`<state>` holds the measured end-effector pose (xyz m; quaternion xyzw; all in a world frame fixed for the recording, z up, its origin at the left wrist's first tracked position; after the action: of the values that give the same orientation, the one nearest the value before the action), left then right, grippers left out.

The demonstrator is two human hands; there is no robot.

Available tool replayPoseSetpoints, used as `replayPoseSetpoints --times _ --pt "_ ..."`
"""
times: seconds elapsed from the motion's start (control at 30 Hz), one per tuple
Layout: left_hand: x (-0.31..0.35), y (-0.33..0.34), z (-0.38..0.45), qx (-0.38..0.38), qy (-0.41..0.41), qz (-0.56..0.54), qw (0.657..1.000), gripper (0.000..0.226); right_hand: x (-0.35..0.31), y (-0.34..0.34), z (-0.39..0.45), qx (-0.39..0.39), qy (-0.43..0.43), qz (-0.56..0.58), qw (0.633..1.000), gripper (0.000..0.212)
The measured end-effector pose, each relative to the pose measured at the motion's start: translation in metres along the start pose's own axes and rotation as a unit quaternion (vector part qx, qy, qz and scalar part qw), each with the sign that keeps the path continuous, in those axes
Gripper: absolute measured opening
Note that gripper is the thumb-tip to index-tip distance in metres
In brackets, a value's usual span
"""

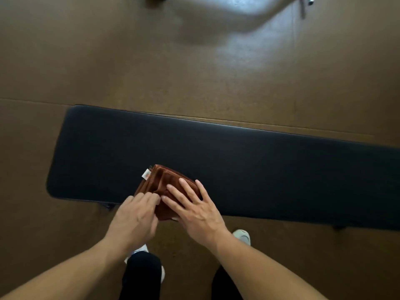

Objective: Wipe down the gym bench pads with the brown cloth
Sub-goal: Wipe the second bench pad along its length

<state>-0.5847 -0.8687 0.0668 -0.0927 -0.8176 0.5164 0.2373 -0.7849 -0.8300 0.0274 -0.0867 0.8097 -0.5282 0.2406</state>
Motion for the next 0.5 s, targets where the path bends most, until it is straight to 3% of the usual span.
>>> replayPoseSetpoints --times 0.17,0.5 --pt "0.119 0.012 0.054 -0.071 0.046 -0.002 0.996 0.027 0.087 -0.002 -0.094 -0.008 0.052 -0.002 0.999 0.063" --pt "0.318 0.047 0.118 -0.124 0.129 -0.017 0.984 0.022 0.231 -0.003 -0.257 -0.026 0.107 -0.013 0.994 0.065"
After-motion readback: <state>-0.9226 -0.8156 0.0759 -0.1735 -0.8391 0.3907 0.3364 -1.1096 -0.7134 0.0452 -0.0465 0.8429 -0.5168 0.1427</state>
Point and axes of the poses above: each hand's wrist, its own z-axis towards the middle knuckle, its own y-axis out of the palm, x = y × z, the point moved 1 cm from there along z, towards the middle knuckle, and after that the axes turned 1 degree about z, right-handed, at the moved point
